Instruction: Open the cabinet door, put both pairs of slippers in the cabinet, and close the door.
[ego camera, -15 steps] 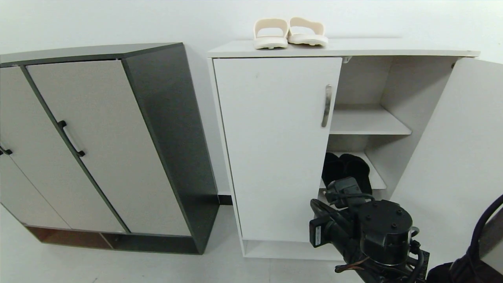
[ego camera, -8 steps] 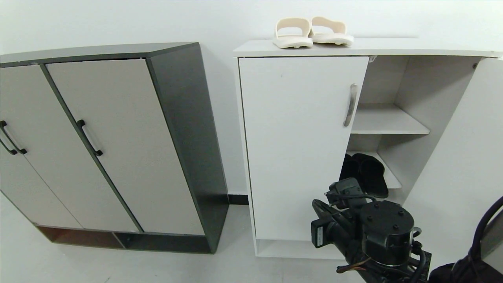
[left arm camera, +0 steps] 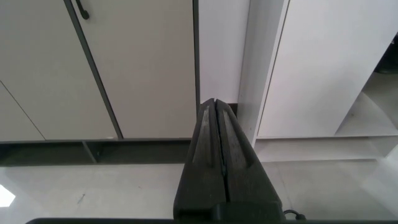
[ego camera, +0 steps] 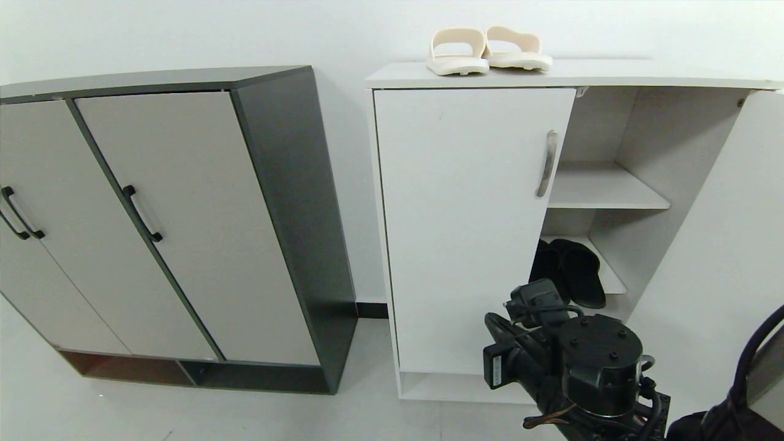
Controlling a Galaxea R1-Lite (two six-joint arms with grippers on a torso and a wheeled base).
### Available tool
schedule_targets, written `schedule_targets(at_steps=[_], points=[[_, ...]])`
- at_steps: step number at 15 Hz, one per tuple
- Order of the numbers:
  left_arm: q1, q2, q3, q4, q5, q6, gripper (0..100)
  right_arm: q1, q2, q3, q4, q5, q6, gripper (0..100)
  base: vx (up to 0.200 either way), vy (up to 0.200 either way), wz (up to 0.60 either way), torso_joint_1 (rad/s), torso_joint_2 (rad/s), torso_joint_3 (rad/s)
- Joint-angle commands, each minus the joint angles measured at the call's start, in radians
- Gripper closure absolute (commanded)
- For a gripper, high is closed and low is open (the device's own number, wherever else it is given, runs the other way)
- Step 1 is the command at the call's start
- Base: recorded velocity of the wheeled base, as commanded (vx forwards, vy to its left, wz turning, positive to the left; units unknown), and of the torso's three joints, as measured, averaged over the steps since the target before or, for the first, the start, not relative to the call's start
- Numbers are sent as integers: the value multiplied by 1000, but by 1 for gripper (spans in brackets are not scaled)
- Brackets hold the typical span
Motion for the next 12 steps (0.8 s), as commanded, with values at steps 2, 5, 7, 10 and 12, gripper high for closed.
schedule_targets(at_steps=[2,5,7,10,12], points=[[0,1,0,0,0,0,100,2,6,-1,0,0,-1,100,0,0,0,0,0,0],[0,1,0,0,0,0,100,2,6,0,2,0,-1,100,0,0,0,0,0,0],[0,1,0,0,0,0,100,2,6,0,3,0,-1,100,0,0,0,4,-52,-55],[0,1,0,0,0,0,100,2,6,-1,3,0,-3,100,0,0,0,14,-203,-308],[0,1,0,0,0,0,100,2,4,0,2,0,-12,100,0,0,0,49,-498,-364]])
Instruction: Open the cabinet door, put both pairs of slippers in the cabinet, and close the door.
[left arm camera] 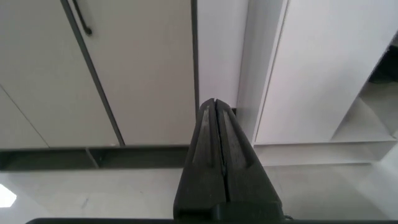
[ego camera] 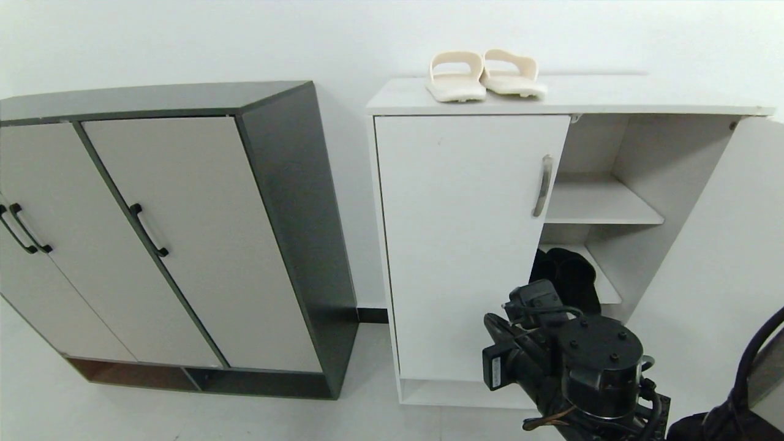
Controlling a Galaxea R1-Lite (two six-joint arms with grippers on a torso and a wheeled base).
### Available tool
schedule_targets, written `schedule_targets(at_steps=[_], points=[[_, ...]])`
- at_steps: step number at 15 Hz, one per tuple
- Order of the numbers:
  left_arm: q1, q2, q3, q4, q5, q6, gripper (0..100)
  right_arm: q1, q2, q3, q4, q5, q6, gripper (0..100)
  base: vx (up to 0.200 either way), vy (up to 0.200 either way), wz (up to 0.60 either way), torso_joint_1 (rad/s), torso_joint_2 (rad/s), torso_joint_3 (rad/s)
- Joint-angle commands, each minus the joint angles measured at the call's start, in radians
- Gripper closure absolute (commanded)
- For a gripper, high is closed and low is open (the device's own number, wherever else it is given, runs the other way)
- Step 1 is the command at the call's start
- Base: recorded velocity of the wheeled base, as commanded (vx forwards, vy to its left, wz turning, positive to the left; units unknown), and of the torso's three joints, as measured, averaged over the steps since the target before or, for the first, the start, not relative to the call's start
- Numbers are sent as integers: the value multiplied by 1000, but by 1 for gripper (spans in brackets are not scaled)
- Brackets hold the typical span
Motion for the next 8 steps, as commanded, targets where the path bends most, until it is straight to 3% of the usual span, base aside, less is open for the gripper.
schedule_targets(at_steps=[1,8], points=[[0,1,0,1,1,0,100,-3,2,1,1,0,-1,100,0,0,0,27,-520,-349],[0,1,0,1,1,0,100,-5,2,1,1,0,-1,100,0,0,0,124,-468,-341]])
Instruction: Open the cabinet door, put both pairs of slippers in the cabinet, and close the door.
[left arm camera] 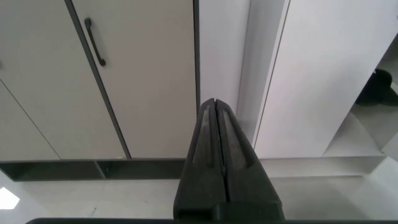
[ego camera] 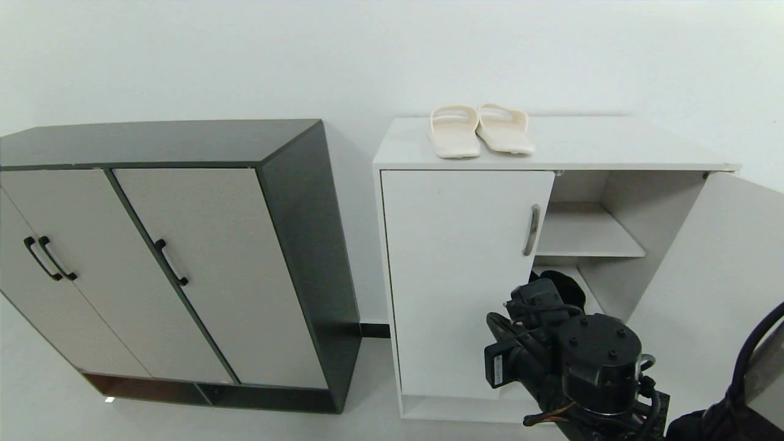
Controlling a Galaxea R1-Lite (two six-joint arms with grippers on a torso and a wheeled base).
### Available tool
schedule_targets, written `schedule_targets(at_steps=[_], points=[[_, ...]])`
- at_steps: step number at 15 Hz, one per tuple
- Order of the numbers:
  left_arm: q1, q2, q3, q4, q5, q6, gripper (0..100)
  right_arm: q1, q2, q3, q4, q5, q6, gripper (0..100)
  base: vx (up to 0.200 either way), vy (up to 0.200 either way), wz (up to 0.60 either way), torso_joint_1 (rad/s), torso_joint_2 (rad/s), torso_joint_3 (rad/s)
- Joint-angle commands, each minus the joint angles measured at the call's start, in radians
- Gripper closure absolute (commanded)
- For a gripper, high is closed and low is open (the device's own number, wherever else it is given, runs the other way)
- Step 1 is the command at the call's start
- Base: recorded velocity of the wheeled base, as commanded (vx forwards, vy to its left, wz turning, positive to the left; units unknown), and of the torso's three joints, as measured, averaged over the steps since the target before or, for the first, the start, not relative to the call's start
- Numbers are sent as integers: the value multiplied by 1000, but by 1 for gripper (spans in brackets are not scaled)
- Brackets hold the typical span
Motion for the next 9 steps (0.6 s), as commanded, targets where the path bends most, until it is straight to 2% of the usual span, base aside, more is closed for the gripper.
schedule_targets(at_steps=[1,9], points=[[0,1,0,0,0,0,100,3,2,0,0,0,0,100,0,0,0,154,-456,-325],[0,1,0,0,0,0,100,-3,16,0,-1,0,0,100,0,0,0,181,-493,-314]])
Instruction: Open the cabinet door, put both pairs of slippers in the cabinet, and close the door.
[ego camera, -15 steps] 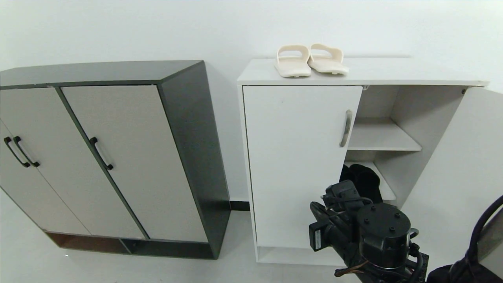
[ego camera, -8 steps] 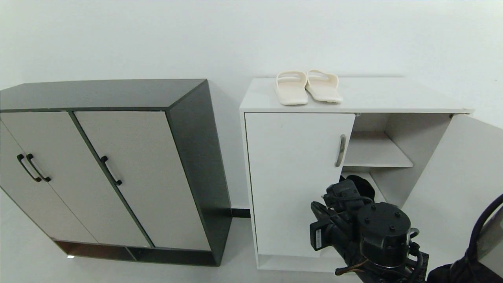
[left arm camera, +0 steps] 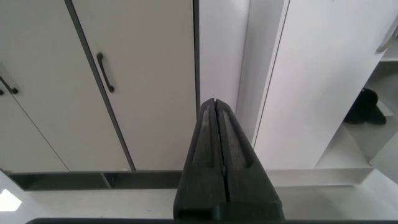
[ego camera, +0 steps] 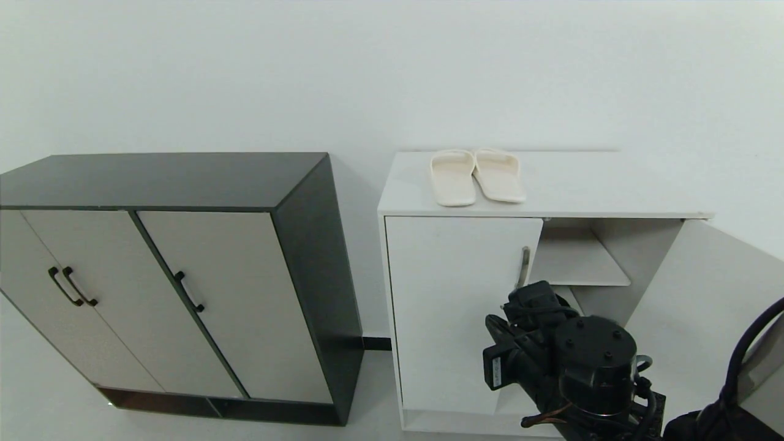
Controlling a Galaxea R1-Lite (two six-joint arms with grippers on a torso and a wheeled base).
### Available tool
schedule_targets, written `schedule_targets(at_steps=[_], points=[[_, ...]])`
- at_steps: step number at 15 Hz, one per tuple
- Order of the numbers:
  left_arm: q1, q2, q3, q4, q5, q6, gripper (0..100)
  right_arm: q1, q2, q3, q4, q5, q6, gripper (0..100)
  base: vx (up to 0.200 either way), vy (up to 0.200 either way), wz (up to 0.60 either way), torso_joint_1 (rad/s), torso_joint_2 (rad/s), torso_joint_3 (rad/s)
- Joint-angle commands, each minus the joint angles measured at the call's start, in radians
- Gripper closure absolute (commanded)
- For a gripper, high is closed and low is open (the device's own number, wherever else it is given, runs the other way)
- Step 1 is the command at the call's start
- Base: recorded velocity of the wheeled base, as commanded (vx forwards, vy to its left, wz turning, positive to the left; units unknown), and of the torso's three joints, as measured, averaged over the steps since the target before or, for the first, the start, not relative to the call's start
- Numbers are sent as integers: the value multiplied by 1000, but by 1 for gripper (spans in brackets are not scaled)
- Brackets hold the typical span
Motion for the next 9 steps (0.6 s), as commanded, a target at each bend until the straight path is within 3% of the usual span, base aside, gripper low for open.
schedule_targets(at_steps=[1,9], points=[[0,1,0,0,0,0,100,-1,4,0,0,0,0,100,0,0,0,212,-525,-315],[0,1,0,0,0,-1,100,-18,21,-3,-2,1,0,100,0,0,0,238,-551,-320]])
